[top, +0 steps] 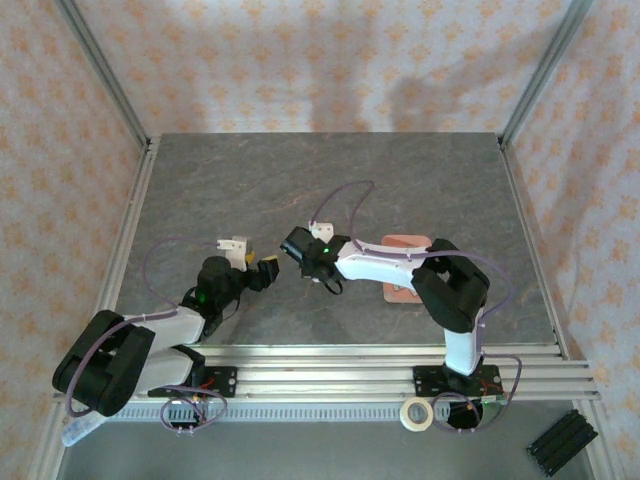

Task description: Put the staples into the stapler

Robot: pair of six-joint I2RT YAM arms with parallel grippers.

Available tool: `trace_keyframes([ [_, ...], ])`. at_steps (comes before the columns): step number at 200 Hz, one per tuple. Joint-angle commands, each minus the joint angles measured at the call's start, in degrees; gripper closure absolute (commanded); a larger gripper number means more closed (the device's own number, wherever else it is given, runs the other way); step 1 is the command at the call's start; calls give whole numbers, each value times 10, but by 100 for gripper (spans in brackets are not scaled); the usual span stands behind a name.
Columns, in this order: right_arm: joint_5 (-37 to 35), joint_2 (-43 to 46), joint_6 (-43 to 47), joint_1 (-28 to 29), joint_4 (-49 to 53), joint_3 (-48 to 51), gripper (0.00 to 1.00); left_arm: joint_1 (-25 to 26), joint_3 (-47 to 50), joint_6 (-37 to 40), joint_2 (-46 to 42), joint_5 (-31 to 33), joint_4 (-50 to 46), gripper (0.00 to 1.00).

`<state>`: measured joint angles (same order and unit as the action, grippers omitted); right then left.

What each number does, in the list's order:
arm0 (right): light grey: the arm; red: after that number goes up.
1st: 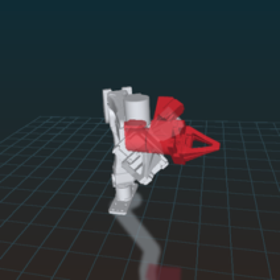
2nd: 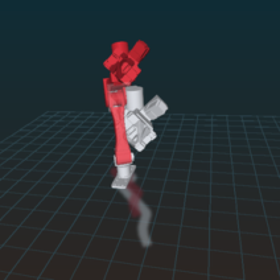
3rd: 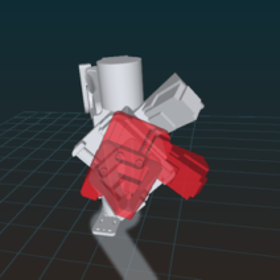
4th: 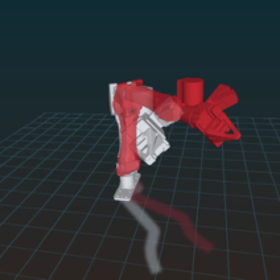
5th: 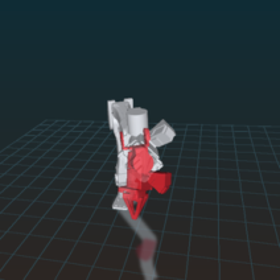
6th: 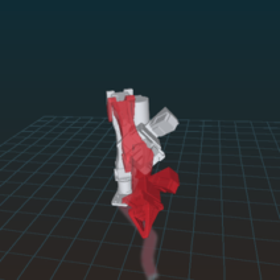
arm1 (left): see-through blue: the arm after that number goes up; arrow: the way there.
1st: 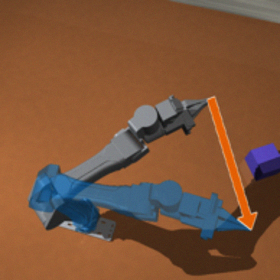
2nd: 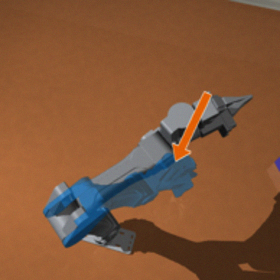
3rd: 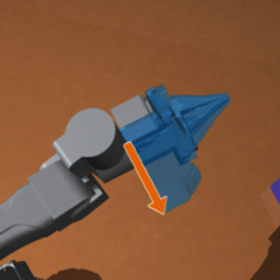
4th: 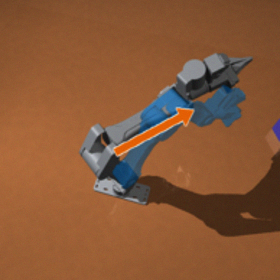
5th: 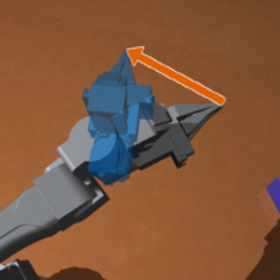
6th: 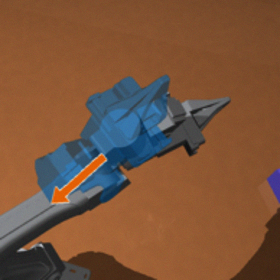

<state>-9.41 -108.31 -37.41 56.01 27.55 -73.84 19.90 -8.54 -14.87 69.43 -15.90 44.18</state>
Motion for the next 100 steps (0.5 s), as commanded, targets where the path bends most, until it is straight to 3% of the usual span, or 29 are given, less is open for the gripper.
trace_keyframes([
  [1,-9,-7,6,3,6,-18,88,6,-9,14,-10,1,-4,26],
  [100,-11,-22,1,3,17,-18,88,6,-12,14,-11,0,-9,25],
])
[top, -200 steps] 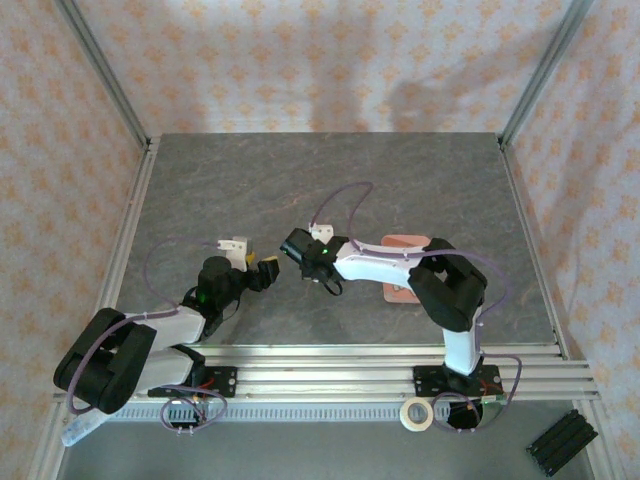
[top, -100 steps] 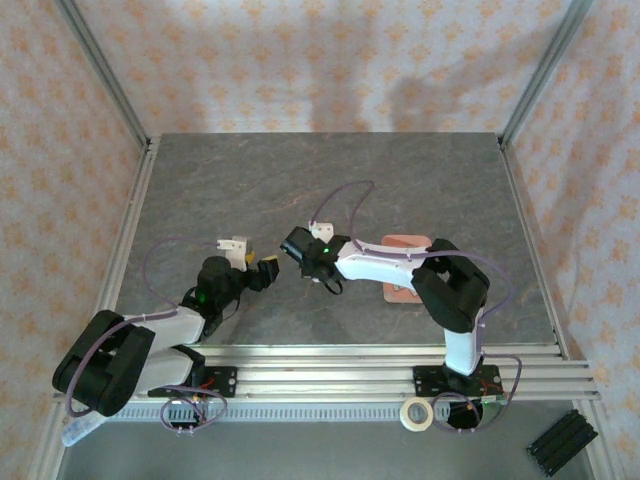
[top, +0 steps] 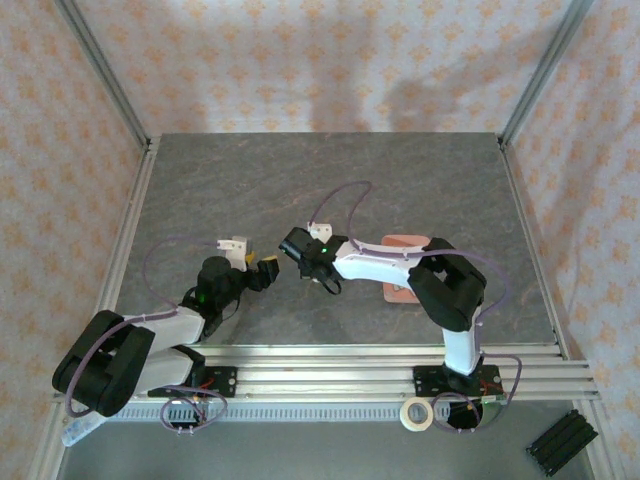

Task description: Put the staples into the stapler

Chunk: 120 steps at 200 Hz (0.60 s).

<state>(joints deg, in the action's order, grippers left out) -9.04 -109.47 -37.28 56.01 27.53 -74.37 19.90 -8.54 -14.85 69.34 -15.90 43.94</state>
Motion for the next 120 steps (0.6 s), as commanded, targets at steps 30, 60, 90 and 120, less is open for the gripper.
trace_keyframes([
  [30,-15,-12,1,3,19,-12,88,6,-13,16,-9,1,-7,25],
  [60,-17,-6,4,4,20,-8,88,6,-13,15,-7,0,-7,25],
  [90,-24,13,25,4,-2,2,88,6,-13,16,-7,0,-7,25],
  [120,-36,31,55,6,-37,15,87,5,-11,18,-8,1,-7,25],
])
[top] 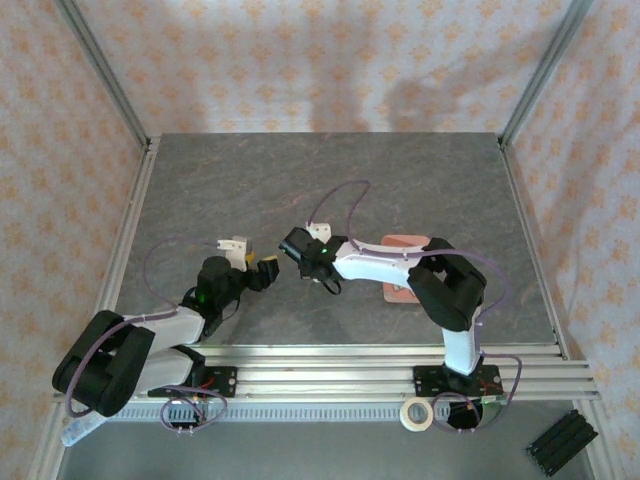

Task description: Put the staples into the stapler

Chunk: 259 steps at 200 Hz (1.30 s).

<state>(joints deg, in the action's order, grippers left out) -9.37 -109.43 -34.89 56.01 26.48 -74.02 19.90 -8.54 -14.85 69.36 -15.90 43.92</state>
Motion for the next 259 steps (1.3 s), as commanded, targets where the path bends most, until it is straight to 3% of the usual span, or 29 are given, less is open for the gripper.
trace_keyframes([
  [1,-33,31,32,6,-28,12,87,6,-11,18,-8,1,-7,25],
  [259,-22,15,14,10,-20,36,88,7,-15,15,-19,2,-22,26],
])
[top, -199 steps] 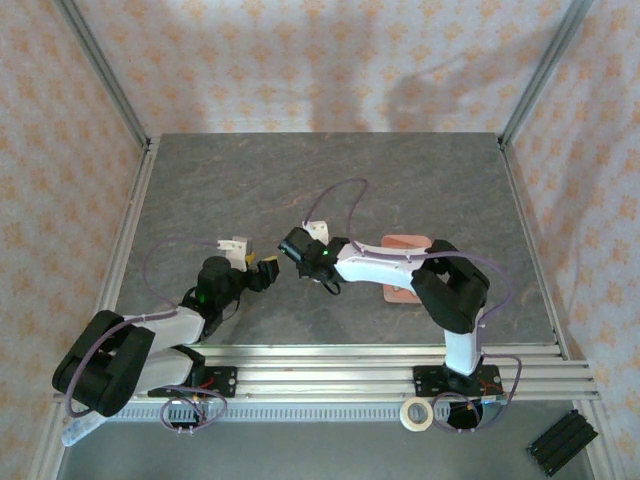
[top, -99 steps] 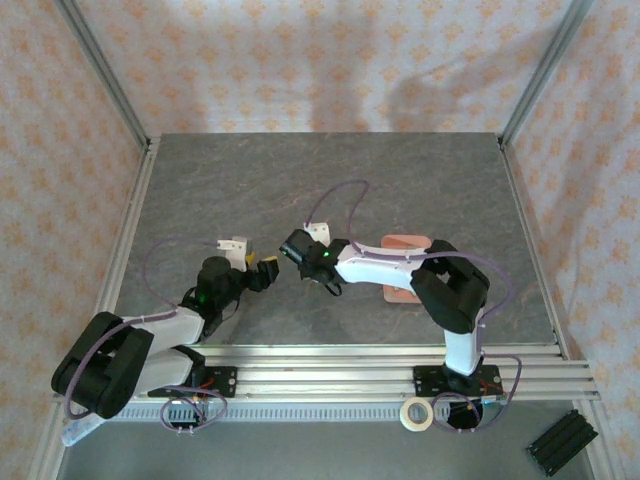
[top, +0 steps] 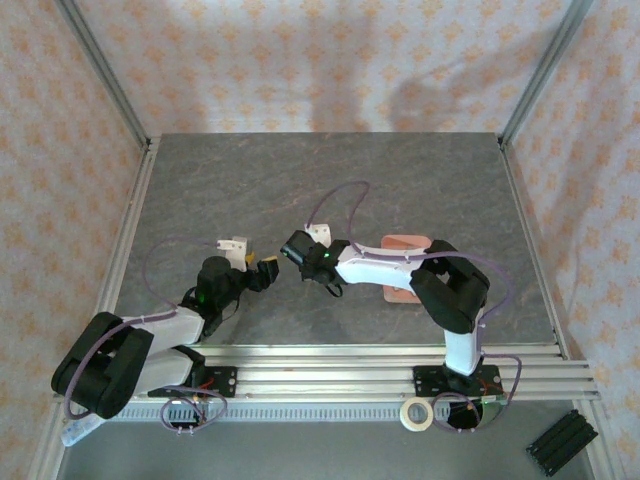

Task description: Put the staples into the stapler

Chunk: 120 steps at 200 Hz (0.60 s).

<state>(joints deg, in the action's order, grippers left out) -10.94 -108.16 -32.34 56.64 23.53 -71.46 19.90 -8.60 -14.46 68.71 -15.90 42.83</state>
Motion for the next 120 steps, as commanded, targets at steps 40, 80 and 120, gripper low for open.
trace_keyframes([
  [40,-4,-3,-15,4,14,11,88,7,-15,13,-13,3,-13,26],
  [80,-5,-4,-18,4,20,12,88,7,-16,13,-12,2,-12,26],
  [120,-4,-4,-19,4,25,12,88,7,-17,14,-11,2,-11,25],
])
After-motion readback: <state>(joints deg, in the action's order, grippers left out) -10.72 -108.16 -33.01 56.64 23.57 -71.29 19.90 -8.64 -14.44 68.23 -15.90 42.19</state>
